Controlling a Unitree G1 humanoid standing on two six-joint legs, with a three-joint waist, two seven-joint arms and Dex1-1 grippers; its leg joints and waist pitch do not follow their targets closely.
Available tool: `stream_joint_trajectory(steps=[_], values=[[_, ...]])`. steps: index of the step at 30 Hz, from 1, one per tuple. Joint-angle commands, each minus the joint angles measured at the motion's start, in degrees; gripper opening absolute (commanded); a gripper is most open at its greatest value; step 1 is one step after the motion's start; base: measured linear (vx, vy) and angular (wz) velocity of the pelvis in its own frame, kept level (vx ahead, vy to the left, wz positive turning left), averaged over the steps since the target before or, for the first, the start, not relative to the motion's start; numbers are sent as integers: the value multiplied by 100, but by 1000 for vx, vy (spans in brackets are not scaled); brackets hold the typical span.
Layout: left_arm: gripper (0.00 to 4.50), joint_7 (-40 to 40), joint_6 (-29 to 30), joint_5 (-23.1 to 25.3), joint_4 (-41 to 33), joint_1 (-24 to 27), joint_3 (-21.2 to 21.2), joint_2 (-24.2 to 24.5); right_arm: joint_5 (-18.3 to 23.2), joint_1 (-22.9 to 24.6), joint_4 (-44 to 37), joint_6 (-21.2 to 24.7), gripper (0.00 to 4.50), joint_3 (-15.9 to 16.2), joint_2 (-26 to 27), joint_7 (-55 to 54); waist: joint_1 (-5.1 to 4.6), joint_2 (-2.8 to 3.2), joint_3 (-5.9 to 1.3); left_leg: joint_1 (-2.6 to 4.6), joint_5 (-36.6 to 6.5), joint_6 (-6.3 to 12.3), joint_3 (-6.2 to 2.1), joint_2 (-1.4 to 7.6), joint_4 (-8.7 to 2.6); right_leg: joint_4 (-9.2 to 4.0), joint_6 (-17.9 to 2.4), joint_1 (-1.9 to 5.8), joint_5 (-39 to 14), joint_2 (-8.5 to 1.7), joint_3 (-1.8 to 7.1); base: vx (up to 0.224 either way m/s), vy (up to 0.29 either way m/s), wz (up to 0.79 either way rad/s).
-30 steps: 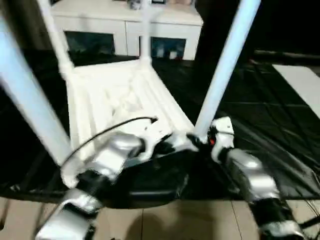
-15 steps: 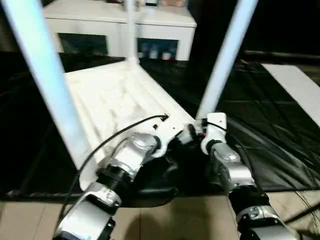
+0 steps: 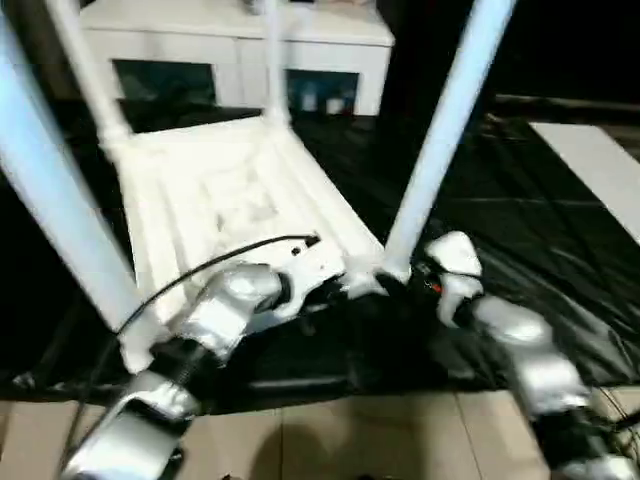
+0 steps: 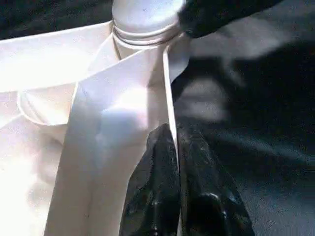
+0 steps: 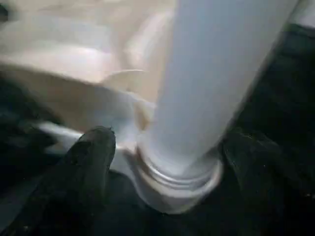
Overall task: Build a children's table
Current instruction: Rotate leg to tighten
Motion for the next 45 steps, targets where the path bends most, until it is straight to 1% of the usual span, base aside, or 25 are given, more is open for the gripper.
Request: stream_joint_trajectory(steps=[1, 2, 3, 5, 7, 8, 10, 11, 12, 13, 14, 15, 17, 21, 23, 28, 34, 37, 39, 40, 41, 42, 43, 44, 45], values=[[0, -891, -156, -106, -329, 145, -509, 114, 232, 67, -365, 110, 384, 251, -288, 796, 53, 5, -275, 66, -2409, 156, -96, 291, -536, -377, -892, 139, -2314, -309, 315, 0, 0, 0], [0, -1050, -123, -169, -429, 178, -513, 183, 285, 97, -418, 134, 384, 288, -405, 995, 105, 14, -286, 89, -2301, 149, -74, 301, -528, -333, -993, 125, -2109, -298, 337, 52, -24, 7], [0, -1257, -81, -238, -548, 206, -532, 278, 324, 103, -424, 135, 384, 332, -520, 1221, 142, -23, -288, 117, -2232, 157, -34, 296, -507, -311, -1082, 88, -1946, -281, 368, 54, -30, 15], [0, -1455, -27, -236, -684, 224, -553, 439, 318, 53, -358, 103, 384, 367, -649, 1488, 207, -35, -303, 148, -2047, 195, 25, 292, -472, -256, -1211, 57, -1743, -265, 430, 56, -33, 18], [0, -1504, -59, -191, -700, 223, -544, 511, 322, 25, -358, 106, 384, 362, -699, 1632, 237, -69, -299, 114, -1800, 253, 74, 282, -446, -199, -1237, 55, -1640, -241, 484, 59, -30, 19], [0, -1518, -78, -178, -670, 209, -524, 537, 318, -22, -319, 121, 384, 363, -709, 1695, 256, -98, -337, 70, -1507, 324, 70, 278, -431, -128, -1254, 103, -1450, -245, 494, 54, -22, 10], [0, -1466, -118, -140, -598, 179, -479, 569, 270, -103, -232, 96, 384, 410, -742, 1825, 253, -78, -343, 6, -1160, 395, 59, 273, -425, -79, -1293, 148, -1139, -238, 495, 0, 0, 0], [0, -1461, -131, -136, -581, 171, -461, 587, 250, -130, -205, 77, 384, 448, -776, 1894, 253, -82, -337, 9, -1161, 402, 61, 269, -417, -76, -1295, 141, -1143, -230, 496, 0, 0, 0], [0, -1466, -136, -137, -563, 164, -450, 595, 236, -146, -180, 64, 384, 475, -796, 1941, 248, -119, -335, 5, -1197, 406, 63, 269, -415, -79, -1292, 143, -1203, -233, 496, 0, 0, 0], [0, -1497, -124, -152, -571, 163, -443, 616, 244, -164, -164, 63, 384, 510, -834, 2003, 256, -96, -321, 12, -1315, 379, 57, 270, -423, -96, -1252, 136, -1432, -236, 501, 0, 0, 0], [0, -1514, -106, -168, -576, 161, -422, 645, 237, -198, -122, 41, 367, 559, -897, 2093, 258, -100, -315, 22, -1453, 330, 53, 271, -426, -122, -1190, 126, -1685, -245, 502, 0, 0, 0], [0, -1519, -97, -174, -584, 160, -424, 655, 241, -208, -107, 36, 367, 561, -908, 2116, 251, -113, -310, 26, -1519, 309, 52, 272, -432, -138, -1153, 119, -1813, -243, 504, 0, 0, 0], [0, -1536, -74, -178, -606, 163, -412, 667, 227, -235, -45, 5, 346, 539, -922, 2178, 240, -104, -297, 46, -1733, 199, 39, 276, -445, -184, -1038, 93, -2174, -248, 509, 0, 0, 0], [0, -1544, -79, -158, -597, 167, -387, 663, 211, -249, 23, -18, 315, 495, -915, 2240, 238, -122, -303, 31, -1718, 166, 28, 276, -450, -177, -989, 101, -2154, -245, 511, 0, 0, 0], [0, -1541, -78, -159, -595, 169, -385, 661, 218, -251, 35, -21, 293, 485, -906, 2252, 236, -122, -316, 20, -1586, 184, 31, 275, -445, -147, -1046, 115, -1903, -233, 509, 0, 0, 0], [0, -1532, -94, -151, -568, 179, -389, 666, 307, -210, 23, 17, 261, 470, -878, 2299, 241, -126, -324, 11, -1451, 249, 40, 269, -430, -125, -1120, 129, -1694, -230, 505, 0, 0, 0], [0, -1524, -57, -109, -558, 208, -398, 685, 379, -49, 60, 142, 231, 419, -783, 2260, 244, -113, -326, 13, -1496, 234, 35, 271, -433, -129, -1122, 132, -1746, -230, 504, 0, 0, 0], [0, -1082, 97, -25, -392, 145, -282, 530, 244, -36, 317, 187, 218, 319, -546, 1688, 223, -121, -317, 9, -1552, 183, 37, 268, -440, -137, -1113, 122, -1807, -225, 503, 0, 0, 0], [0, -301, 478, -44, -57, -48, 15, 140, 2, -138, 704, 356, 214, 188, -126, 660, 192, -112, -279, 35, -1866, 70, 30, 253, -461, -201, -991, 80, -2339, -220, 488, 0, 0, 0], [0, -101, 579, -56, 25, -110, 87, 23, -36, -167, 791, 429, 214, 136, 36, 334, 173, -100, -276, 76, -2122, -63, 9, 232, -453, -255, -877, 47, -2797, -231, 466, 0, 0, 0], [0, 262, 734, -67, 164, -211, 209, -175, -65, -203, 889, 567, 211, 46, 305, -148, 140, -100, -263, 87, -2321, -158, -27, 223, -465, -297, -702, 30, -3233, -236, 445, -61, 4, -3], [0, 262, 734, -67, 164, -211, 209, -175, -65, -203, 889, 567, 210, 46, 305, -148, 129, -122, -267, 92, -2385, -179, -43, 214, -464, -333, -594, 43, -3420, -235, 419, -71, 17, -8], [0, 585, 872, -64, 281, -294, 307, -330, -72, -224, 924, 665, 209, -19, 516, -489, 94, -116, -265, 68, -2474, -185, -74, 210, -474, -363, -451, 49, -3634, -246, 401, -71, 17, -8], [0, 791, 955, -59, 352, -344, 369, -423, -73, -234, 935, 731, 208, -59, 644, -688, 58, -110, -255, 71, -2607, -170, -91, 208, -482, -410, -361, 32, -3763, -241, 376, -58, 24, -8], [0, 1173, 1067, -66, 492, -437, 484, -608, -123, -271, 995, 815, 207, -81, 870, -1036, 53, -95, -266, 90, -2654, -170, -110, 209, -478, -428, -334, 45, -3794, -251, 352, 0, 0, 0]])
